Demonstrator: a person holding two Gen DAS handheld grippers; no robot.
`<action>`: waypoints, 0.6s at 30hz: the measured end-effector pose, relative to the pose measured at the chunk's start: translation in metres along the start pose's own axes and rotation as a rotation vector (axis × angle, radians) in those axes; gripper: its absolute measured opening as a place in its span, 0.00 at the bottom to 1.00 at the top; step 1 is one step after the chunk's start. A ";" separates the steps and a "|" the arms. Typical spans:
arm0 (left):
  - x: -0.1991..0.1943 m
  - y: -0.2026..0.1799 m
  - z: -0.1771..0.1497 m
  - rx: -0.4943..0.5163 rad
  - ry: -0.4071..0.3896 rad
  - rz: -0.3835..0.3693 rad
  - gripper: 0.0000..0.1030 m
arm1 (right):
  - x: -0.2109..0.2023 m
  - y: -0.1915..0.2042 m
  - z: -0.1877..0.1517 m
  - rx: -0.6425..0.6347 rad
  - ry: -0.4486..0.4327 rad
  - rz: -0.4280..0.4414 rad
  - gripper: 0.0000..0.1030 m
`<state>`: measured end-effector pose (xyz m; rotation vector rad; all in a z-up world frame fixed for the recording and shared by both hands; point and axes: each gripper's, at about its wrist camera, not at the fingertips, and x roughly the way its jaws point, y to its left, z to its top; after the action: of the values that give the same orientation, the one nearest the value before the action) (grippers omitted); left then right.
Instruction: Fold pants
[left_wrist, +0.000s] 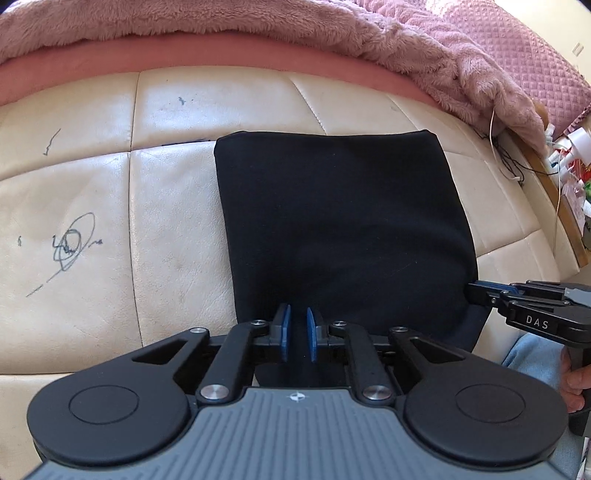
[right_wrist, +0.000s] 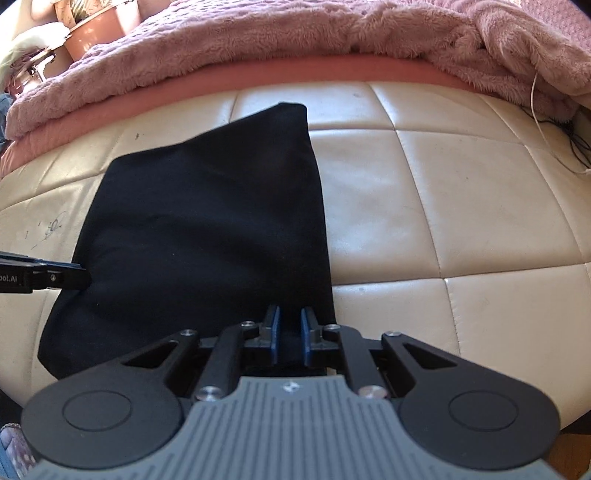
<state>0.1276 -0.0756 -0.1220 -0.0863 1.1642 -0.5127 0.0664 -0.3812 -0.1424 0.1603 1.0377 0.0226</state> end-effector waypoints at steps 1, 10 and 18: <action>-0.001 0.001 0.000 -0.006 0.001 -0.002 0.13 | 0.001 -0.001 0.001 0.007 0.003 0.004 0.05; -0.021 0.014 0.029 -0.021 -0.147 0.010 0.14 | -0.030 -0.001 0.030 -0.010 -0.086 0.055 0.07; 0.007 0.022 0.066 -0.083 -0.208 0.018 0.14 | 0.008 -0.003 0.092 0.013 -0.176 0.078 0.07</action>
<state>0.1957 -0.0715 -0.1083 -0.1963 0.9815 -0.4285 0.1489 -0.3949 -0.1038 0.2111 0.8562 0.0713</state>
